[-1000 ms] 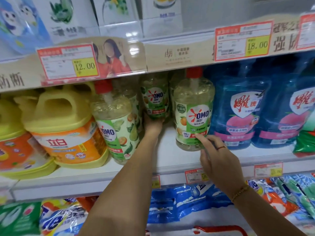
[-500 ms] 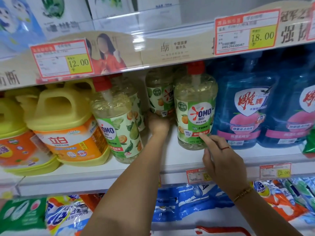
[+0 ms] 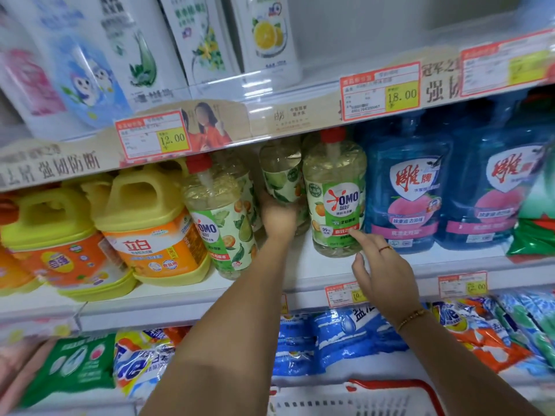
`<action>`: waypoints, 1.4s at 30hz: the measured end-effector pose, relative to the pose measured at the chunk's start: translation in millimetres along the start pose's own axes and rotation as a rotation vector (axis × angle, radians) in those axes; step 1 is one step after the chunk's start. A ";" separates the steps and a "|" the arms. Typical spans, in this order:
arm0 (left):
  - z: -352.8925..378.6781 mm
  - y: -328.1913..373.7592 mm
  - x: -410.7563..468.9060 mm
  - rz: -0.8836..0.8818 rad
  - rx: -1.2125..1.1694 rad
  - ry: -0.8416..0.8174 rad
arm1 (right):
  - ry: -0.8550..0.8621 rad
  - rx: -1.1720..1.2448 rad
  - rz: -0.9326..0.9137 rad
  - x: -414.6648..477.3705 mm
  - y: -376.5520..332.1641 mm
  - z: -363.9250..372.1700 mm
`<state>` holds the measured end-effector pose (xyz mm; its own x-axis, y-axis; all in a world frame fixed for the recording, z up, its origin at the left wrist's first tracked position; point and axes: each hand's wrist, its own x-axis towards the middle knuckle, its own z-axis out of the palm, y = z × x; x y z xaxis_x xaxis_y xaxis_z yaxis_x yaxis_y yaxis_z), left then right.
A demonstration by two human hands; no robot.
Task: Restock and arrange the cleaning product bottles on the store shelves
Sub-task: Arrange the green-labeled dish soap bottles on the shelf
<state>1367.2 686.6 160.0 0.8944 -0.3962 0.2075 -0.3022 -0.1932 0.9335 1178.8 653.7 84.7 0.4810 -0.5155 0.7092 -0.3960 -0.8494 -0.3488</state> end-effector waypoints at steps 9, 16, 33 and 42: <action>-15.0 16.5 -23.1 -0.070 0.027 -0.031 | -0.038 -0.028 0.019 -1.2 0.6 -1.2; -40.6 11.1 -65.0 0.013 0.108 0.005 | 0.026 -0.069 0.000 -2.4 -0.6 2.9; -91.6 9.3 -115.2 0.580 0.332 -0.260 | 0.093 -0.088 -0.033 -4.6 -2.9 0.9; -138.0 63.2 -167.5 0.572 0.195 -0.290 | -0.121 0.328 0.260 5.2 -28.1 -36.5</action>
<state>1243.8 864.6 224.6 0.4587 -0.7042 0.5419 -0.7812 -0.0291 0.6236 1163.8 679.1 120.5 0.4943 -0.7098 0.5019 -0.2558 -0.6705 -0.6964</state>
